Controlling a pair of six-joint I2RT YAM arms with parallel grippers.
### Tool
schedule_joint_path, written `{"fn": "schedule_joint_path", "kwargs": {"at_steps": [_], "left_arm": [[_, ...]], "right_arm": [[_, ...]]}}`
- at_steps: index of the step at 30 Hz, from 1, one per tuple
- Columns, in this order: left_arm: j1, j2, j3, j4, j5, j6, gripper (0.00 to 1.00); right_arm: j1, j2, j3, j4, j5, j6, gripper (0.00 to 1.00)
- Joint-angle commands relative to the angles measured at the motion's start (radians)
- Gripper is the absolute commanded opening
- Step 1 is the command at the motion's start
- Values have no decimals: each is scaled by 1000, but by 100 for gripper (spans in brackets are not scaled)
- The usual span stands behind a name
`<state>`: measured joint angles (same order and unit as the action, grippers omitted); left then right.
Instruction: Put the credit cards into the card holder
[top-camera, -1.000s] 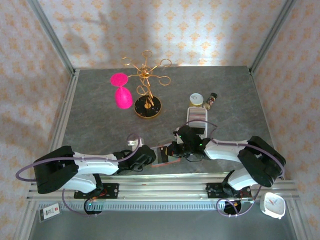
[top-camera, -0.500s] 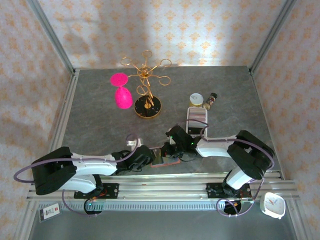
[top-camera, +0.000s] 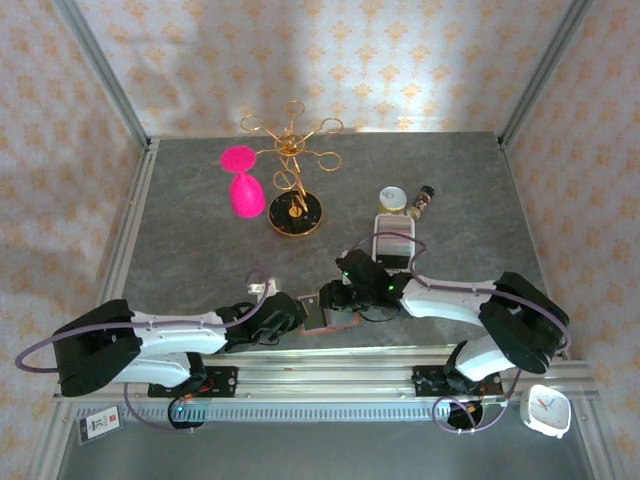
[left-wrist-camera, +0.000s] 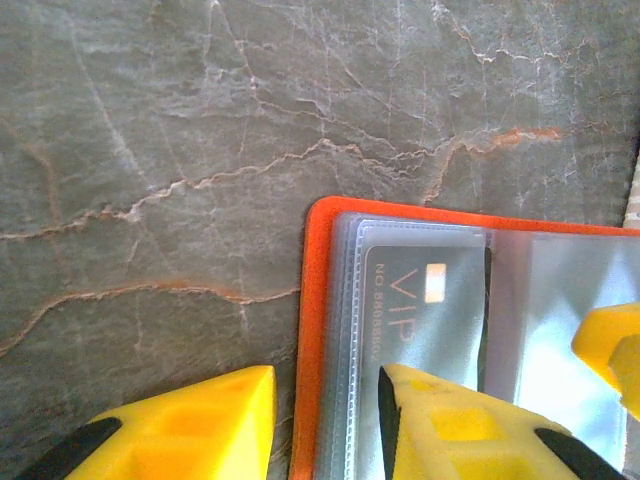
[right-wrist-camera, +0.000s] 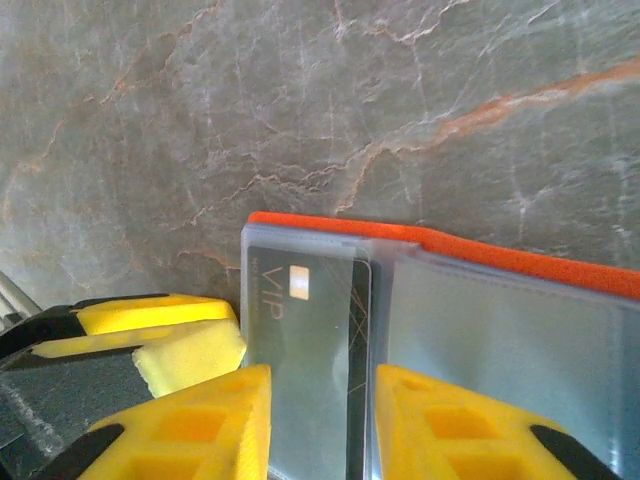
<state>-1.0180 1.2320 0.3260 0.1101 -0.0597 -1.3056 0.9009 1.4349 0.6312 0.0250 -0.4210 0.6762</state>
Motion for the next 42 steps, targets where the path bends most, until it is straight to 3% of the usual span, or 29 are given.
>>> {"fn": "schedule_joint_path", "kwargs": {"at_steps": [1, 4, 14, 35, 42], "left_arm": [[12, 5, -24, -109, -2, 7, 37], [13, 3, -24, -110, 7, 14, 39], [12, 30, 2, -95, 55, 53, 43], [9, 21, -12, 199, 154, 16, 40], [10, -19, 7, 166, 121, 24, 32]], "right_arm": [[3, 6, 1, -53, 68, -15, 26], [2, 37, -8, -52, 72, -18, 18], [3, 120, -38, -96, 135, -42, 4], [2, 77, -93, -4, 96, -4, 2], [3, 56, -88, -20, 106, 0, 3]]}}
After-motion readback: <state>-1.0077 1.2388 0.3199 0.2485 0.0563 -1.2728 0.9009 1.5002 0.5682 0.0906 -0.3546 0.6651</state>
